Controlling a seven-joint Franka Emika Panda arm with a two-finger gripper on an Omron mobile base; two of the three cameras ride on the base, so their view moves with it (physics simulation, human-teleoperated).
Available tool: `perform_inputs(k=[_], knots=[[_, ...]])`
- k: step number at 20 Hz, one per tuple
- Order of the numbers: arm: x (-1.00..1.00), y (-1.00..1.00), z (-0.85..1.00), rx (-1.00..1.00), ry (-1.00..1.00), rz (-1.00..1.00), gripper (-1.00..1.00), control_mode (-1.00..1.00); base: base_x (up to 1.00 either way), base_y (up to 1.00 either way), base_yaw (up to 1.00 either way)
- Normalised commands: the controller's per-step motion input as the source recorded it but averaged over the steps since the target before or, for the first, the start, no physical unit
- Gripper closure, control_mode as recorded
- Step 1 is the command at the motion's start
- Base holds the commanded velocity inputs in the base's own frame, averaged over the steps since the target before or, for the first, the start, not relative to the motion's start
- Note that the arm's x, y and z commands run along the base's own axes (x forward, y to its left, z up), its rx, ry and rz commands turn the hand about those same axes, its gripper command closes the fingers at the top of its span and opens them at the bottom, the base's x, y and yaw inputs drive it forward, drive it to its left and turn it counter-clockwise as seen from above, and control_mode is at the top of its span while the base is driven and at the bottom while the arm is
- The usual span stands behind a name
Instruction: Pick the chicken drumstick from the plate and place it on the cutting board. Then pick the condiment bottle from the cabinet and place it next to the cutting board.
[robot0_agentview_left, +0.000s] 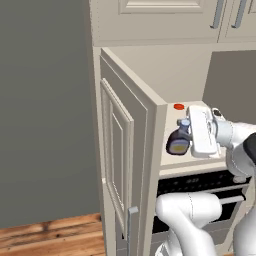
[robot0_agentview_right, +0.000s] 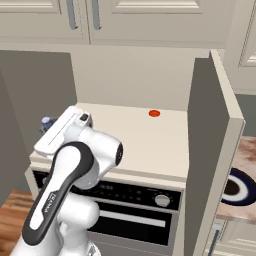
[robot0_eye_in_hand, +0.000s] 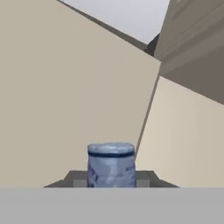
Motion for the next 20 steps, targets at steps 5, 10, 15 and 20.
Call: perform_inputs(k=[5, 10, 15, 20], knots=[[-0.73, 0.00, 0.37, 0.00, -0.14, 0.00, 1.00, -1.00, 0.00, 0.00, 0.00], [-0.77, 0.00, 0.34, 0.00, -0.15, 0.00, 1.00, -1.00, 0.00, 0.00, 0.00], [-0.79, 0.00, 0.25, 0.00, -0.18, 0.00, 1.00, -1.00, 0.00, 0.00, 0.00], [-0.86, 0.00, 0.08, 0.00, -0.17, 0.00, 1.00, -1.00, 0.00, 0.00, 0.00]])
